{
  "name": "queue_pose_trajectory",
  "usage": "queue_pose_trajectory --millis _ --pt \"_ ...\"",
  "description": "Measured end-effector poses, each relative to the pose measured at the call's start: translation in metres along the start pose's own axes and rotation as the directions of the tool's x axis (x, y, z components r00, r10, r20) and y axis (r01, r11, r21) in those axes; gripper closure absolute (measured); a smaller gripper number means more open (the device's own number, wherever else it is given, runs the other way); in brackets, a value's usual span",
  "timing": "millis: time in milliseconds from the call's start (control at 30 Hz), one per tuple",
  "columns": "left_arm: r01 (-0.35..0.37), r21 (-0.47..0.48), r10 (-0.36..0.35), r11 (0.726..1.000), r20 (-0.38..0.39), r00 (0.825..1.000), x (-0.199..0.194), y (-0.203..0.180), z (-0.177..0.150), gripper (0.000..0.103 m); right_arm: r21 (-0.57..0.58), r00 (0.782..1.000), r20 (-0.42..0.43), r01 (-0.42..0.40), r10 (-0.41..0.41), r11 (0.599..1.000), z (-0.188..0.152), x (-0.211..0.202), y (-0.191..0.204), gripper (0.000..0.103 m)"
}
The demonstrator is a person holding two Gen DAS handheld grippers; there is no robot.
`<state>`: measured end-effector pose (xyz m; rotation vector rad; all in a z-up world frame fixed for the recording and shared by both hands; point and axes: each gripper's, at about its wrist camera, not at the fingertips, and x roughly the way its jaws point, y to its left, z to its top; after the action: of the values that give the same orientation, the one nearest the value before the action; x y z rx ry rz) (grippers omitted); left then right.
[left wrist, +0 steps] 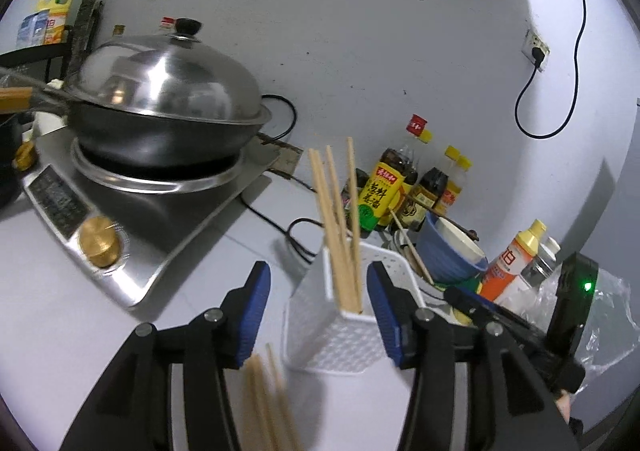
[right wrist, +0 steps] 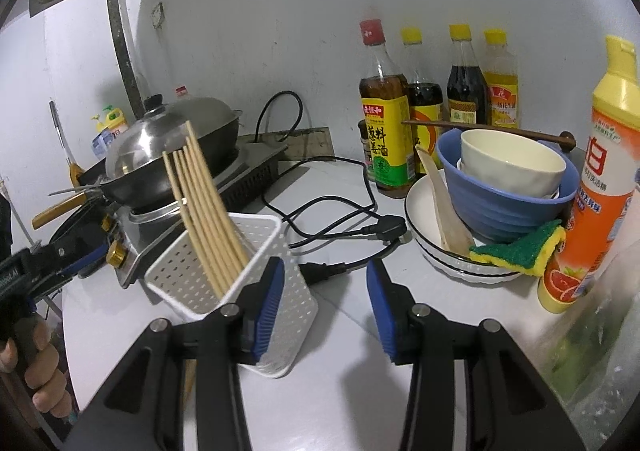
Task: Organize utensils
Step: 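Move both open grippers back over the chopstick pile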
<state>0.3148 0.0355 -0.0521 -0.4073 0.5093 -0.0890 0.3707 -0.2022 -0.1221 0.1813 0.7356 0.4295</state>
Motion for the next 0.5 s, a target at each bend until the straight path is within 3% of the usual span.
queue_pose_trajectory --millis 500 --pt "0.022 -0.018 -0.023 1.0 -0.07 0.997 -0.044 0.046 -0.034 0.051 -0.062 0.998 -0.061 0.029 -0.033 0.998 -0.028 -0.032 0.06 0.063"
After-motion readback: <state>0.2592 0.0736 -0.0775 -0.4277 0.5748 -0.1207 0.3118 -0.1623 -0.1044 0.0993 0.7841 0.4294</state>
